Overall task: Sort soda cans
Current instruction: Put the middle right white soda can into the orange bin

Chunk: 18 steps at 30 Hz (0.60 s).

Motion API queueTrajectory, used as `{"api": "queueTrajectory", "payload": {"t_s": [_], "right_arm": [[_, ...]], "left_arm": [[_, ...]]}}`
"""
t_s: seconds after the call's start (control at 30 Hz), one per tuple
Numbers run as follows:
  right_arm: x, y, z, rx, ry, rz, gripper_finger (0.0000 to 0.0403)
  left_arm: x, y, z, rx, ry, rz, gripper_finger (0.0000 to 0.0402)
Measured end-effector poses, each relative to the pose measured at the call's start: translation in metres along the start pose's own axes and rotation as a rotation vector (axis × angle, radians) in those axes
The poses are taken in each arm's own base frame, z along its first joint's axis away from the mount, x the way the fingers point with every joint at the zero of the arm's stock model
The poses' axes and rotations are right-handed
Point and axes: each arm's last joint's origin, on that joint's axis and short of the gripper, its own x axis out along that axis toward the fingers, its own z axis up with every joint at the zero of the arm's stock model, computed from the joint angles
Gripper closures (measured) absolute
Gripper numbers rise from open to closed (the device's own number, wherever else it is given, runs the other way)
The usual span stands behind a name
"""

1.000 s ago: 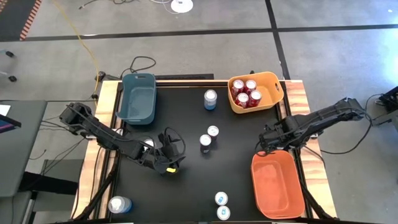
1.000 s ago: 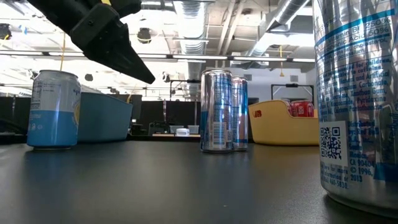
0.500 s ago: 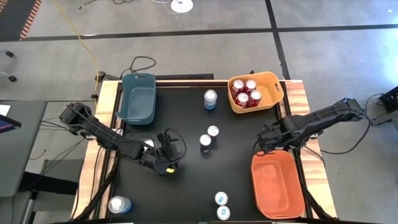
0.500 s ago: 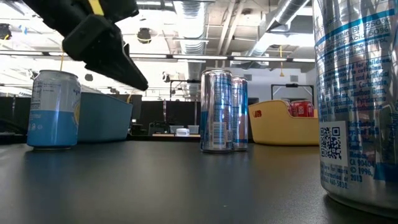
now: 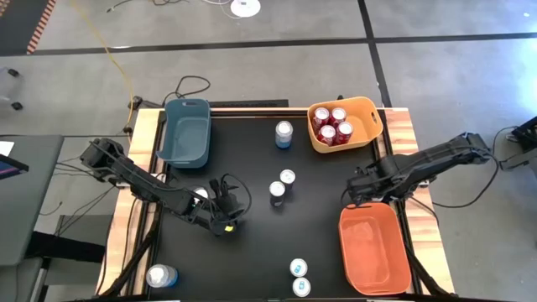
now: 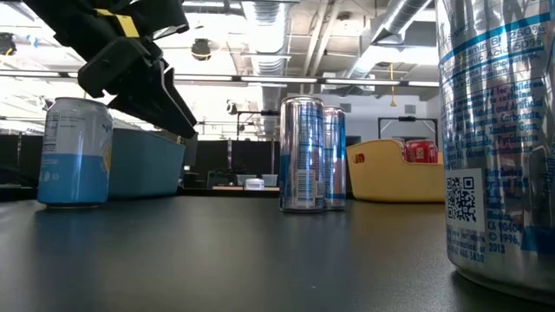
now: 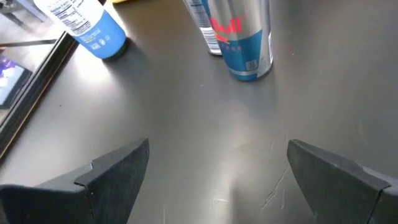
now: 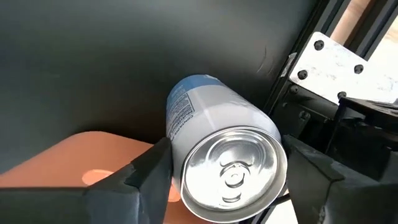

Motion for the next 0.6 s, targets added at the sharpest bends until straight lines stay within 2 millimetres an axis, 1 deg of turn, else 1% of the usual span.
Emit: {"api": "queueTrajectory", "payload": {"t_s": [0.1, 0.23, 0.4, 0.6], "right_arm": [[-0.017, 0.001, 0.002, 0.002, -0.050, 0.043, 0.0155], [-0.043, -0.001, 0.005, -0.039, -0.112, 0.081, 0.0156], [-0.082, -0.005, 0.010, -0.060, -0.186, 0.205, 0.0157], [-0.128, -0.005, 0.013, -0.065, -0.255, 0.351, 0.0157]], "left_arm": [[0.000, 0.001, 0.000, 0.008, -0.012, 0.030, 0.0024], [0.002, 0.003, 0.001, 0.006, -0.019, 0.061, 0.0024], [0.005, 0.007, 0.002, 0.005, -0.014, 0.077, 0.0024], [0.006, 0.008, 0.003, 0.004, -0.011, 0.081, 0.0024]]}}
